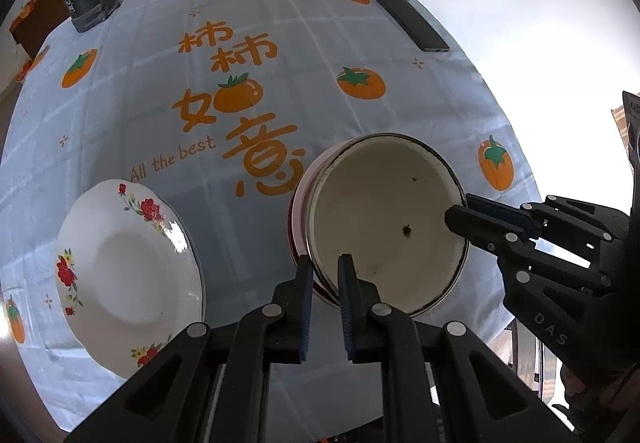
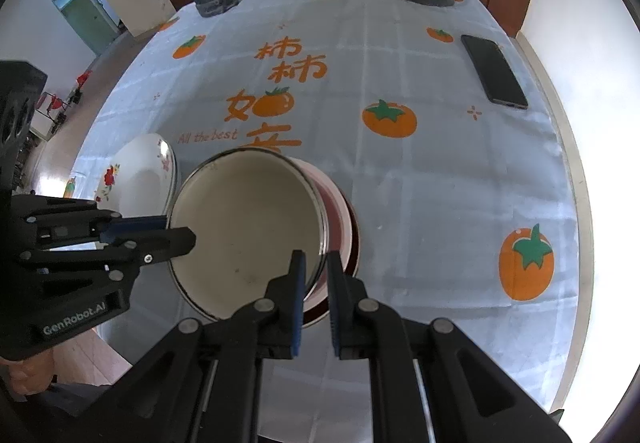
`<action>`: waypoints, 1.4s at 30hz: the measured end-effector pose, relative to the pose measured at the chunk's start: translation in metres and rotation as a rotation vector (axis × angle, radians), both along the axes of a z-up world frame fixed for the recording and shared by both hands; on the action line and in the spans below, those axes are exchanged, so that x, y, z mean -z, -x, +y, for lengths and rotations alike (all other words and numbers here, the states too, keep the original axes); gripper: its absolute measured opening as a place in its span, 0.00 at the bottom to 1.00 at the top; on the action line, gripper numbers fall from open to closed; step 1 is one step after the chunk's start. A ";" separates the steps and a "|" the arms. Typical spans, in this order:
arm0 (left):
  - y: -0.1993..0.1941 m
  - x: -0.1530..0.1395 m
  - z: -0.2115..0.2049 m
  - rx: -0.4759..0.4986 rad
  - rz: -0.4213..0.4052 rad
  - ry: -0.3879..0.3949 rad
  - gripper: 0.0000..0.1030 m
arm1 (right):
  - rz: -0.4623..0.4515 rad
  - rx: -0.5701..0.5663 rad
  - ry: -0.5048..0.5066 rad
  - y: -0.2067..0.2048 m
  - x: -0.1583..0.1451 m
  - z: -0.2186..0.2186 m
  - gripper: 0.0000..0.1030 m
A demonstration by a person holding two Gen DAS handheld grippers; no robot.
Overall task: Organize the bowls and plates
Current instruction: 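Lift the cream enamel bowl with both grippers over the pink bowl, then lower the cream enamel bowl with both grippers into the pink bowl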
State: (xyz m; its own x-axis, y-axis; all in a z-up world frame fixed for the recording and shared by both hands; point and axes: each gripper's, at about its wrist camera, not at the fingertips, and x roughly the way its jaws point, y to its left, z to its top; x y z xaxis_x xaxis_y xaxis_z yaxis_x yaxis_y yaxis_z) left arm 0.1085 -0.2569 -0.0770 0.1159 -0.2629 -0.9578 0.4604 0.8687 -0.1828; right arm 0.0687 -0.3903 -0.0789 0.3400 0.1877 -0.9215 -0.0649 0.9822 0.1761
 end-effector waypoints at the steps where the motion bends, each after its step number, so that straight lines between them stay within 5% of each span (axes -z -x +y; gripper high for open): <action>1: 0.000 0.000 0.000 -0.001 0.001 0.001 0.13 | -0.003 -0.001 0.007 0.000 0.000 0.001 0.10; 42: 0.004 0.014 -0.005 0.028 0.059 -0.015 0.14 | 0.050 -0.010 0.017 -0.001 0.015 -0.002 0.10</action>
State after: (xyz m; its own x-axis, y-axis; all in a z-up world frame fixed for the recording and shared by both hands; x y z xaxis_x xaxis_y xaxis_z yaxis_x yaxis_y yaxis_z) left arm 0.1045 -0.2619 -0.0908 0.0517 -0.2512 -0.9666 0.4732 0.8585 -0.1978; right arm 0.0699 -0.3920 -0.0936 0.2918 0.1754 -0.9403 -0.0666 0.9844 0.1630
